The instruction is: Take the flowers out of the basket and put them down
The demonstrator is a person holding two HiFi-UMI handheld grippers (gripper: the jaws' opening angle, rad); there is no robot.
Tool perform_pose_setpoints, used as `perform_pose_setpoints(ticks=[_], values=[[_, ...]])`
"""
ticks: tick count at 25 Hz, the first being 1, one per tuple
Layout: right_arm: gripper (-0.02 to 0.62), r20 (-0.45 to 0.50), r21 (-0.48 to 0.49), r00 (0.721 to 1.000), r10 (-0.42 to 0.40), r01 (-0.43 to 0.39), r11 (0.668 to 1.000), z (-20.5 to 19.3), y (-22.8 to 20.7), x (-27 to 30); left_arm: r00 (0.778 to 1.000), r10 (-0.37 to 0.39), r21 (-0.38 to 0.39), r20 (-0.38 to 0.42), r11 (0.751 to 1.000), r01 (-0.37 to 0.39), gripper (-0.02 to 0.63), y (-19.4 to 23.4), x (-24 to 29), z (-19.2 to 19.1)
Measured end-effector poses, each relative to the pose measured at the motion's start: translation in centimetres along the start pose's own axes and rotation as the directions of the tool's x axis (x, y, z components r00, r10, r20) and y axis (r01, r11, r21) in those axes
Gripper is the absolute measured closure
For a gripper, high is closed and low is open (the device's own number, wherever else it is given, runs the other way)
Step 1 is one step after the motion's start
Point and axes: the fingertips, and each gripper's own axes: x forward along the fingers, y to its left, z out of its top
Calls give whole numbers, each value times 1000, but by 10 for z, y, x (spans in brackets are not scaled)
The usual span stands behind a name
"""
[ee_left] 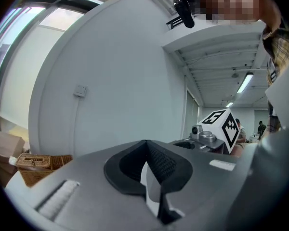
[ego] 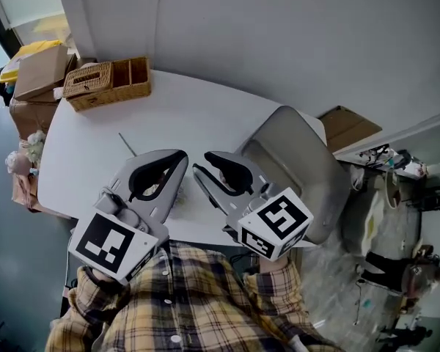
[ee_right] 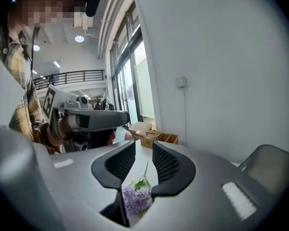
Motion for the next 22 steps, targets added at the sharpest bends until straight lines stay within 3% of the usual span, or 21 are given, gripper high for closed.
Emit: perform_pose_setpoints(ticks=[10,16,22], values=[[538,149,6,978,-146,147,989,19,-34,-88,997,-69,8,20,998,69,594,-57,40,3],[589,182,18,969,-166,166,986,18,-43,-105,997,-79,18,21,997,79,594,-73,52,3],[589,199,12,969,-149,149,989,18,-47,-106,998,-65,23,14,998,65,594,-75,58,2]])
